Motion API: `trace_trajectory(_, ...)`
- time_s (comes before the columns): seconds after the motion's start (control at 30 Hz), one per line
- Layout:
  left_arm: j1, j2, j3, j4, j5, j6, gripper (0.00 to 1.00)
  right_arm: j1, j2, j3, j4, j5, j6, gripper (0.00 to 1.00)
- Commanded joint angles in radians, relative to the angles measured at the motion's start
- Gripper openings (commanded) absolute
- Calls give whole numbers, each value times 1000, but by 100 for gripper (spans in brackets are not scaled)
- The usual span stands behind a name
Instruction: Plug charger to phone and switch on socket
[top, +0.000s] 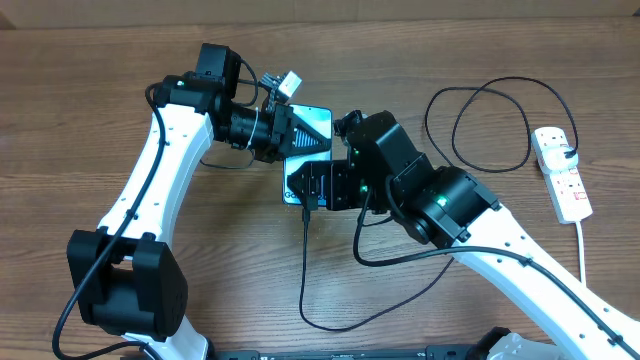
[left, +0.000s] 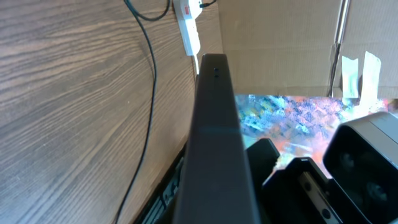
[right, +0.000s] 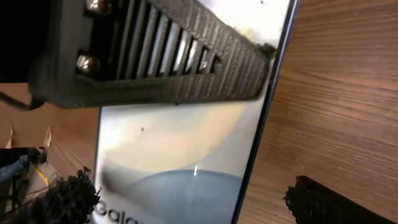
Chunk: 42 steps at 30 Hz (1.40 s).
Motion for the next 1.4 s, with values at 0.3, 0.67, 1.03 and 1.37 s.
trace_trajectory(0.3,2,-14,-1,63,53,8,4,2,-102,40,-105,-107,-13,100)
trace_trajectory(0.67,1,-14,-1,185,150,-11,4,5,-92,39,-252,-161,-13,84)
trace_trajectory(1.03,1,-14,-1,185,150,-68,4,57,-13,37,-198,-160,-13,60)
trace_trajectory(1.37,1,-14,-1,183,165,-69,4,56,39,37,-113,-97,-5,48)
